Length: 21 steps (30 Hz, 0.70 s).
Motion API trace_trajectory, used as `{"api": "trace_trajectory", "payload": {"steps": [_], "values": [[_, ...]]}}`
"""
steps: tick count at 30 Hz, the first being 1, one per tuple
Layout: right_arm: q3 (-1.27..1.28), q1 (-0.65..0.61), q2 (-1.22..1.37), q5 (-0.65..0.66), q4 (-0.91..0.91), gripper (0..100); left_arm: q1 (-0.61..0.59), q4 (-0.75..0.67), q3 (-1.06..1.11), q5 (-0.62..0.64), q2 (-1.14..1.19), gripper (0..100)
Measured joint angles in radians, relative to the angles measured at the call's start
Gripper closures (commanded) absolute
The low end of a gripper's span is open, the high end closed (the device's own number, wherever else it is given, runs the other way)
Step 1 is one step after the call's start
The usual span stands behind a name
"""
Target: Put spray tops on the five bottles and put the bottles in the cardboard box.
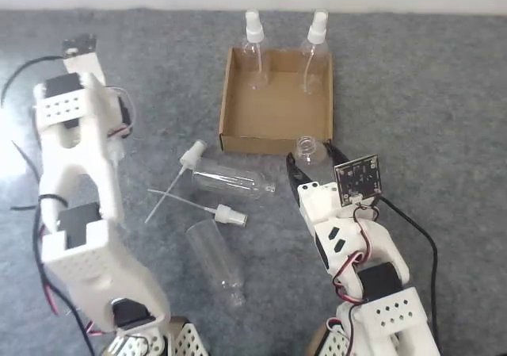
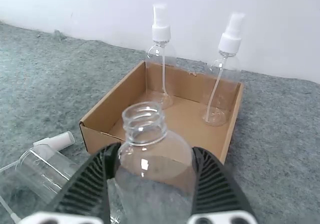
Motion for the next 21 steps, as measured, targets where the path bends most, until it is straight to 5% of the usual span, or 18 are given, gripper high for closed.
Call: {"api": "trace_trajectory", "payload": {"steps": [11, 21], "values": [[0.000, 0.000, 0.000, 0.000, 0.000, 99.2, -0.052, 0.126, 0.000, -0.462, -0.028, 99], [0.000, 0.000, 0.000, 0.000, 0.000, 99.2, -0.052, 0.141, 0.011, -0.752, -0.028, 99]]}}
